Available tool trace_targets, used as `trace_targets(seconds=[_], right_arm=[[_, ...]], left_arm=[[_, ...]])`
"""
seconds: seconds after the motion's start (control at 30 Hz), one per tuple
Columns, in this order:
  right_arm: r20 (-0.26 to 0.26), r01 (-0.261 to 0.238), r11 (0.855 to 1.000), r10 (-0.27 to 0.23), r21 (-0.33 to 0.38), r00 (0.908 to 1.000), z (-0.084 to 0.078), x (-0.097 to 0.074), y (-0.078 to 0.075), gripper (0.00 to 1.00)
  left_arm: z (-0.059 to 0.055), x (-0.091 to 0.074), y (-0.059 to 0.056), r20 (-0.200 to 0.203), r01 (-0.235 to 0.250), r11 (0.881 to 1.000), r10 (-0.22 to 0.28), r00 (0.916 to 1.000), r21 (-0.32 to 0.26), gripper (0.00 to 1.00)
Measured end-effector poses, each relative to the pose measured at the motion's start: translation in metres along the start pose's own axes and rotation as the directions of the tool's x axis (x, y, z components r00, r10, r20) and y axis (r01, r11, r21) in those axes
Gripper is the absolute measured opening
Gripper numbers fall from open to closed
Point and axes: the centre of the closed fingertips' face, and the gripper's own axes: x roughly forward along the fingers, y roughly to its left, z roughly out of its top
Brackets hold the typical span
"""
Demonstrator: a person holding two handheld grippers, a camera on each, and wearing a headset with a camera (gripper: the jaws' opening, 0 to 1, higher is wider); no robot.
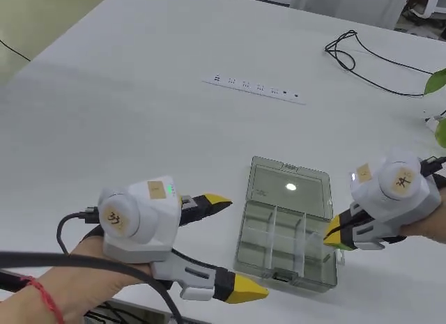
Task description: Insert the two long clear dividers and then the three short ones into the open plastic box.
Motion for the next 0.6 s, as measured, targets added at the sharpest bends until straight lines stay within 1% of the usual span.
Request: trace_targets(seconds=[0.13, 0.17, 0.3, 0.53, 0.6], right_arm=[[0.016, 0.004, 1.0, -0.004, -0.016, 0.9999, -0.0001, 0.0001, 0.0001, 0.03], [0.018, 0.005, 1.0, -0.005, -0.006, 0.9998, -0.0005, 0.0008, 0.0, 0.03], [0.033, 0.012, 1.0, -0.012, -0.002, 0.9994, -0.0013, 0.003, 0.0005, 0.03], [0.052, 0.024, 0.999, -0.022, -0.028, 0.9984, -0.0025, 0.0073, 0.001, 0.03], [0.057, 0.027, 0.999, -0.026, -0.024, 0.9981, -0.0033, 0.0096, 0.0003, 0.03]], left_arm=[[-0.0003, 0.0002, -0.0001, 0.0, 0.0, 1.0, 0.0, 1.0, -0.001, 0.9], [-0.0001, 0.0005, -0.0005, 0.001, 0.001, 1.0, -0.001, 1.0, -0.002, 0.9], [-0.0003, 0.001, -0.0012, 0.0, 0.001, 1.0, -0.001, 1.0, -0.002, 0.9], [-0.0008, 0.001, -0.0025, -0.001, 0.003, 1.0, -0.003, 1.0, -0.004, 0.9], [-0.0008, 0.001, -0.0026, -0.002, 0.003, 1.0, -0.003, 1.0, -0.004, 0.9]])
